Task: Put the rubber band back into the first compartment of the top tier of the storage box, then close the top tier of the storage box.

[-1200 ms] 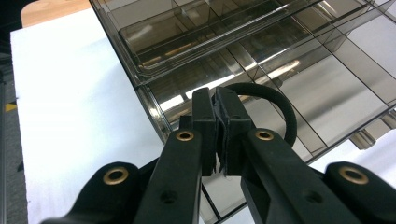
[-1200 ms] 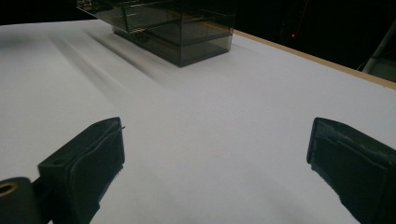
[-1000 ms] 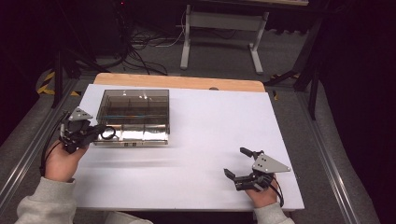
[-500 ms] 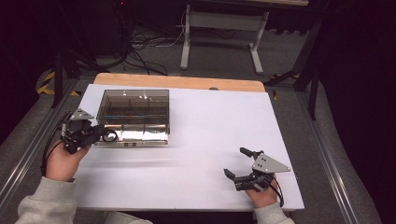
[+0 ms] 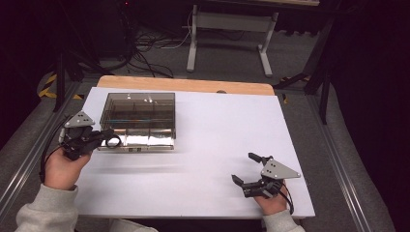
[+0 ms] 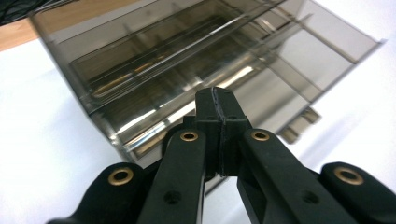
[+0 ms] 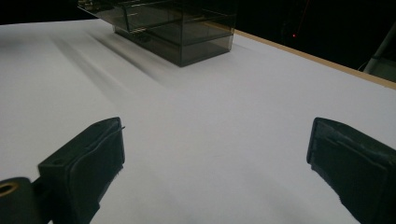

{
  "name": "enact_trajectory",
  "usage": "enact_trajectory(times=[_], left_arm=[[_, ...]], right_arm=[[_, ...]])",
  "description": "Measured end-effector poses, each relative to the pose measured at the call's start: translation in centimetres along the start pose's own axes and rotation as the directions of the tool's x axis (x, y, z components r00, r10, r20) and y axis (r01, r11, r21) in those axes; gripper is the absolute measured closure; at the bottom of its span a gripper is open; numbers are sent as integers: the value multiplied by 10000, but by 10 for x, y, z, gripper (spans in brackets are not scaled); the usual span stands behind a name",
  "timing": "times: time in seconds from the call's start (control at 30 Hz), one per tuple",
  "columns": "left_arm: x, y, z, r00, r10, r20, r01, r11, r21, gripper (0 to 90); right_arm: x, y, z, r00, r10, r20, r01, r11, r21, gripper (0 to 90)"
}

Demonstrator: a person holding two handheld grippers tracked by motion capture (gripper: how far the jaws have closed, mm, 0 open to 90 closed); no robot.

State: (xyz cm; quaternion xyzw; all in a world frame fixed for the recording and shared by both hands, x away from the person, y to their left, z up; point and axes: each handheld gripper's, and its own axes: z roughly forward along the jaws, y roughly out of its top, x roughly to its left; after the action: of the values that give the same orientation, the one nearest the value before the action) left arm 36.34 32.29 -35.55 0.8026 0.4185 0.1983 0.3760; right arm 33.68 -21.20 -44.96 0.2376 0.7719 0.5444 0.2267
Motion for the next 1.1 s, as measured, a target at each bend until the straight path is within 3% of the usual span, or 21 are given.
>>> enact_trajectory(times=[0.1, 0.33, 0.53, 0.57, 0.6, 0.63, 0.67, 0.83, 0.93, 1.1], left_arm=[[-6, 0, -1, 9986, 337, 405, -351, 9988, 341, 895], [-13, 0, -1, 9923, 936, 816, -988, 9932, 623, 895], [-19, 0, 4, 9760, 1559, 1523, -1734, 9788, 1088, 895], [-19, 0, 4, 9760, 1559, 1523, -1734, 9788, 1088, 895], [-19, 0, 4, 9679, 1651, 1898, -1919, 9724, 1329, 894], [-20, 0, 5, 9645, 1765, 1966, -2050, 9694, 1354, 894], [-20, 0, 5, 9645, 1765, 1966, -2050, 9694, 1354, 894], [-22, -1, 11, 9579, 1908, 2146, -2315, 9553, 1838, 895], [-21, -1, 13, 9571, 1831, 2247, -2285, 9535, 1963, 895], [-24, -2, 21, 9563, 1946, 2181, -2455, 9397, 2382, 895]], right_arm=[[0, 0, 0, 10000, 5, 0, -5, 10000, -2, 44], [0, 0, 0, 10000, 28, -5, -28, 10000, 9, 44], [0, 0, 0, 10000, 32, 44, -33, 10000, 34, 44], [0, 0, 0, 10000, 36, 35, -37, 10000, 28, 44], [0, 0, 0, 10000, 34, 30, -34, 10000, 23, 44], [0, 0, 0, 10000, 28, 34, -28, 10000, 21, 44], [0, 0, 0, 10000, 28, 34, -28, 10000, 21, 44], [0, 0, 0, 10000, 34, 3, -34, 10000, 16, 44], [0, 0, 0, 10000, 27, -2, -27, 10000, 20, 44], [0, 0, 0, 10000, 21, -29, -21, 10000, 7, 44]])
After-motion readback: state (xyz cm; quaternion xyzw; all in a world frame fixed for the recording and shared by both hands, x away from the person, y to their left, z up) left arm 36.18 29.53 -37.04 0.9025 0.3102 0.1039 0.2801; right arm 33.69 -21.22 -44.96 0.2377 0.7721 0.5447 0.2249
